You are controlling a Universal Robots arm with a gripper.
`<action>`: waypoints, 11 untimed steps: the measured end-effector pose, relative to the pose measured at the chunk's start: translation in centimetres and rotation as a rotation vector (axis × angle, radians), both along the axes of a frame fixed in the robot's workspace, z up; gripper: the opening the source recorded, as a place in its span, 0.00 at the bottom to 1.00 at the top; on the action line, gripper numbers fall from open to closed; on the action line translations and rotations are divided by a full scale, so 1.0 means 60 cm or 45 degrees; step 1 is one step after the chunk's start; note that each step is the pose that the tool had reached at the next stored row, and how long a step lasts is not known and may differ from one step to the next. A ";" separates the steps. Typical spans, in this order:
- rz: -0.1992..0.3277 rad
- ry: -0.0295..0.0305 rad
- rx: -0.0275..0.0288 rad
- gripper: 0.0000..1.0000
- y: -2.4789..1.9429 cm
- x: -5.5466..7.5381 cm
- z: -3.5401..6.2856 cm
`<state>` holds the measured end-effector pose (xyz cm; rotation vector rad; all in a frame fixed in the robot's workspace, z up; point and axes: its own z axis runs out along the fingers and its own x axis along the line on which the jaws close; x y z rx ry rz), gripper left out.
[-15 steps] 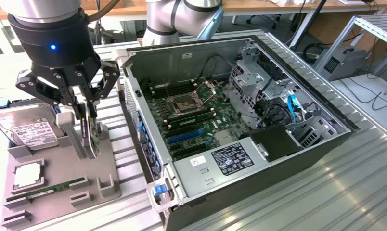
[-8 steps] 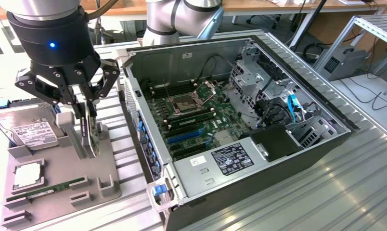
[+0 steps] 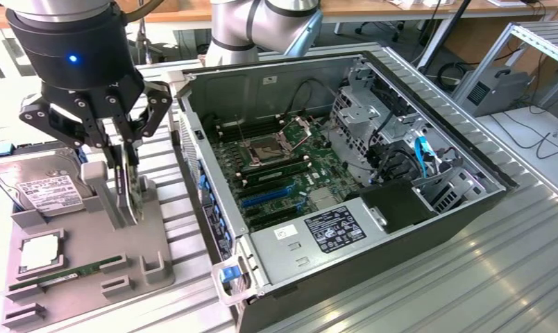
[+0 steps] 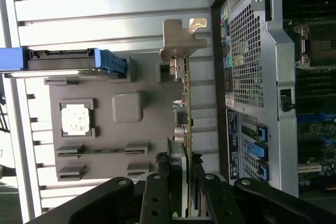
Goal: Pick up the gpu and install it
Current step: 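Pick up the gpu and move the gpu toward the slot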
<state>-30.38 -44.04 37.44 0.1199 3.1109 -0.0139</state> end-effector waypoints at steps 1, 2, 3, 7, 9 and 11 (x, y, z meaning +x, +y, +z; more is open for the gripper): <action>0.000 0.0001 0.0000 0.27 0.0000 0.000 0.001; 0.000 0.0001 -0.0001 0.27 0.0001 0.000 0.003; 0.000 0.0001 -0.0001 0.27 0.0000 0.000 0.004; 0.000 0.0001 0.0000 0.27 0.0000 0.000 0.009; 0.000 0.0001 0.0000 0.27 0.0000 0.000 0.011; 0.000 0.0000 -0.0001 0.27 0.0000 0.000 0.012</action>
